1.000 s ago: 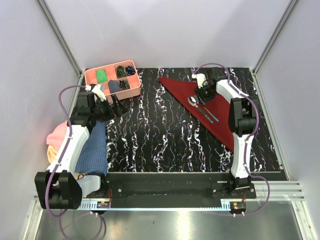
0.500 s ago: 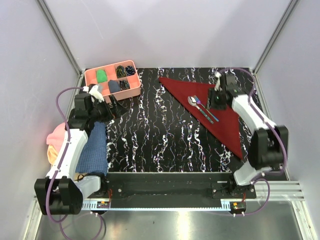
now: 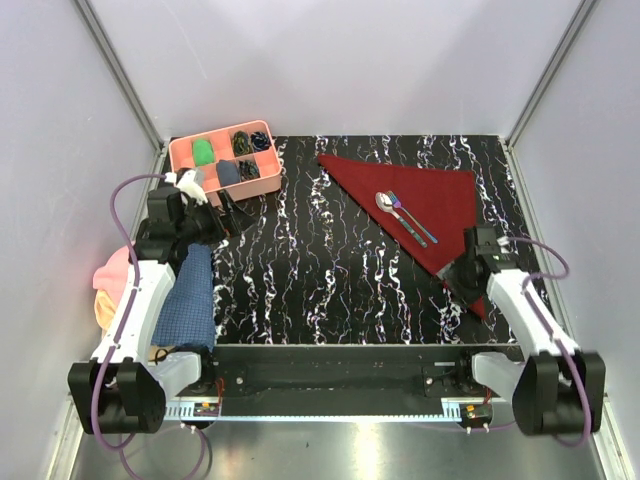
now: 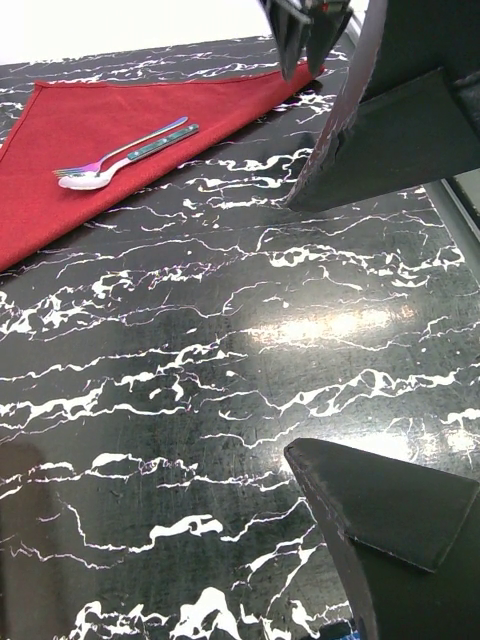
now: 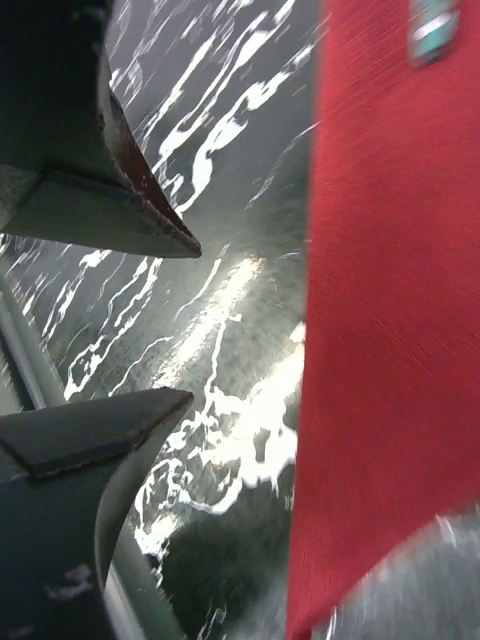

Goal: Fold the napkin, place the utensils inside, and roll it up
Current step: Place the utensil onto the napkin, then fold the napkin

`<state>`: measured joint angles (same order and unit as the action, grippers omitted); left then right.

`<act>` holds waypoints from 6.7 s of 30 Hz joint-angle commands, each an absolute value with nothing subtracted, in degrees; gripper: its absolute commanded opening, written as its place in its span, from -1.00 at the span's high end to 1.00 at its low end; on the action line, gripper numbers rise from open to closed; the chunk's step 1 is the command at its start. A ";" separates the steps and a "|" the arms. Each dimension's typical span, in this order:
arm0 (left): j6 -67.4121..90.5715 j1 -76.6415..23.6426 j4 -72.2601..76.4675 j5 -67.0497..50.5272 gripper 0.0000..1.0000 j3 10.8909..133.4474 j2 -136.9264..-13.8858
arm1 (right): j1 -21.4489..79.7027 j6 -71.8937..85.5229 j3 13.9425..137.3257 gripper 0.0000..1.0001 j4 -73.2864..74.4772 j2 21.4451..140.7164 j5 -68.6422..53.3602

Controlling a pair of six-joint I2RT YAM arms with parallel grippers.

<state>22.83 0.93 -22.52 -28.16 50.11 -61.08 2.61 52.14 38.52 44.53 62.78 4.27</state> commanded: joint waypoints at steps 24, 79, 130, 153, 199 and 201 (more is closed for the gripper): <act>23.47 1.14 -20.39 -32.96 -0.97 50.36 -61.87 | -15.21 66.97 36.83 -0.20 48.34 65.22 12.57; 23.20 1.23 -20.04 -32.43 -0.97 50.19 -62.32 | -1.50 45.10 58.18 1.00 13.92 84.45 8.46; 23.03 1.23 -19.60 -31.29 -0.97 49.40 -63.46 | 13.80 30.32 73.42 -0.31 9.57 99.59 -8.00; 23.82 1.14 -18.90 -31.73 -0.97 48.60 -63.90 | 10.73 38.06 49.05 -0.26 20.83 83.50 2.82; 23.56 0.35 -18.90 -30.33 -0.97 48.43 -63.37 | 8.35 36.65 46.34 1.00 14.23 97.74 -13.35; 23.29 0.35 -18.90 -29.01 -0.97 48.34 -63.19 | 8.52 36.48 44.22 1.00 15.02 95.72 -15.02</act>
<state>23.79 0.64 -21.26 -30.79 49.01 -63.88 8.19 38.41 49.56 9.56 97.49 -10.59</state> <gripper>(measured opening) 0.987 0.011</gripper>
